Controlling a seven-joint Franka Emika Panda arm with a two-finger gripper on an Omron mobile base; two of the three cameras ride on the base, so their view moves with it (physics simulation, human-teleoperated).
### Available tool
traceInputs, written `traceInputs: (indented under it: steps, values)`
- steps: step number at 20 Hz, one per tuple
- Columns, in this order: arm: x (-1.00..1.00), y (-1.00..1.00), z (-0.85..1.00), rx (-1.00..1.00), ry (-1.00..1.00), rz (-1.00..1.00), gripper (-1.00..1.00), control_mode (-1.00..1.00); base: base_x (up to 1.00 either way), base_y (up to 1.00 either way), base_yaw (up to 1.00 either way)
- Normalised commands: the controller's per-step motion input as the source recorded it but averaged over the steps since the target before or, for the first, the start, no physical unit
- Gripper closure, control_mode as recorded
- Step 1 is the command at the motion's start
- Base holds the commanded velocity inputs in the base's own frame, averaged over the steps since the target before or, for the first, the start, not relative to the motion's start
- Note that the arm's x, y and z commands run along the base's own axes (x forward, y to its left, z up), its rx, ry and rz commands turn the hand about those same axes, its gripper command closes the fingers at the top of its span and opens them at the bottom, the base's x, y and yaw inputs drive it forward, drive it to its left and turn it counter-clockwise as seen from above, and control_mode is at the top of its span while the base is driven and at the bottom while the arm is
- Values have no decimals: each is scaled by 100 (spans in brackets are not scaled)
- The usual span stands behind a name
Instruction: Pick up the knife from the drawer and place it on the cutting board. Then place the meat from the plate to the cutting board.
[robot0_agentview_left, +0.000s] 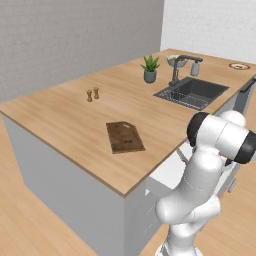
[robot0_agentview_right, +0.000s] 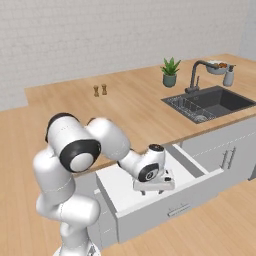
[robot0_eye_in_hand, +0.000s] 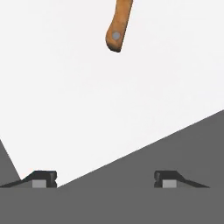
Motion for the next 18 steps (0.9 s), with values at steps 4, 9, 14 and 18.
traceInputs:
  steps: [4, 9, 14, 18]
  values:
    - [-29, -83, -18, 5, 3, 0, -100, -100, 0, 0, 0]
    - [3, 0, 81, 6, -13, 1, -100, -100, 0, 0, 0]
    - [20, 17, 52, 4, -5, 0, -100, -100, 0, 0, 0]
    - [61, 35, -20, 0, 6, 0, -100, -100, 0, 0, 0]
